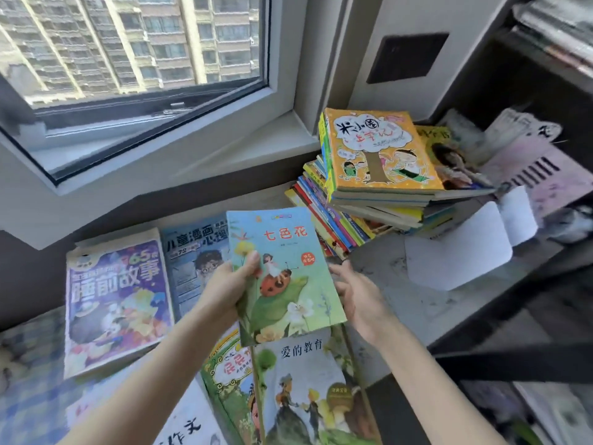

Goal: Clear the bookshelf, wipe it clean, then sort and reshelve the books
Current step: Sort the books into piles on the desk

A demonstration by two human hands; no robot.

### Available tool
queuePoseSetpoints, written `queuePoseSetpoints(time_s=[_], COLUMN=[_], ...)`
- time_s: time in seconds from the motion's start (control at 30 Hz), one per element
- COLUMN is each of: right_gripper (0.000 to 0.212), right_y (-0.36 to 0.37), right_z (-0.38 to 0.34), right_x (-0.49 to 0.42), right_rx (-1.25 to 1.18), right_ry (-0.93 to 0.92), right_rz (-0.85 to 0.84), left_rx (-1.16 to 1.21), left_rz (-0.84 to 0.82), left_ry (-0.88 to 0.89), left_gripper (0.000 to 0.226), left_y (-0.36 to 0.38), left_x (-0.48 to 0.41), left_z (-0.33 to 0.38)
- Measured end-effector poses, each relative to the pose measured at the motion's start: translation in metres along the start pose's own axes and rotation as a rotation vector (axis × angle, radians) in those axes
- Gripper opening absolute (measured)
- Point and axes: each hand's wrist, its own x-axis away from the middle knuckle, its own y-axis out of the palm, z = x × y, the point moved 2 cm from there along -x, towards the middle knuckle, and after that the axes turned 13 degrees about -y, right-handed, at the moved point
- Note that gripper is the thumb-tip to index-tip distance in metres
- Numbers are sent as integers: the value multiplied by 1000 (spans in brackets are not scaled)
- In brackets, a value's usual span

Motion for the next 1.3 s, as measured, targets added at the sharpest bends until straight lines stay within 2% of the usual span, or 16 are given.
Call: queuePoseSetpoints(time_s=[0.03,0.1,0.17,0.2,0.27,0.33,0.43,0.53,0.63,0.7,0.8,1.0,1.07,1.13,1.2,1.3], right_gripper=[36,28,38,40,45,47,42,32,27,22,20,36,36,34,34,40], right_y=[-11,-28,-44,-50,-61,-68,-74,-85,-104,-115,-127,-143,-140,-124,-102,-67], right_z=[-2,-6,-9,-13,-23,-35,-43,-37,-19,0,23,52,53,50,53,70], right_x=[7,16,26,34,47,59,59,44,26,14,-5,-23,-21,-14,0,31], right_rx=[-25,153,370,470,795,1189,1421,1470,1317,1241,1257,1417,1532,1594,1489,1347], right_ry=[18,-33,-90,-125,-210,-217,-152,18,134,167,195,373,345,221,100,56], right_rz=[-7,24,137,187,252,316,408,393,379,358,367,339,331,286,176,-65], left_rx=[-39,-113,-401,-593,-887,-1008,-1090,-1042,-961,-948,-887,-792,-776,-745,-696,-631], left_rz=[-23,-103,-112,-59,187,388,403,338,350,358,348,339,339,331,309,268], left_ry=[-11,-54,-37,24,188,298,258,183,106,91,91,27,17,13,4,-26], left_gripper=[31,29,34,36,36,43,43,53,62,52,30,30,28,25,26,26], left_y=[11,29,36,34,20,6,-6,-9,-12,-15,-17,-22,-26,-31,-34,-35], left_x=[1,3,1,-3,-11,-12,-9,-7,-8,-12,-16,-13,-13,-13,-13,-10], left_z=[-6,-18,-30,-35,-41,-48,-67,-87,-98,-104,-106,-105,-105,-104,-103,-103])
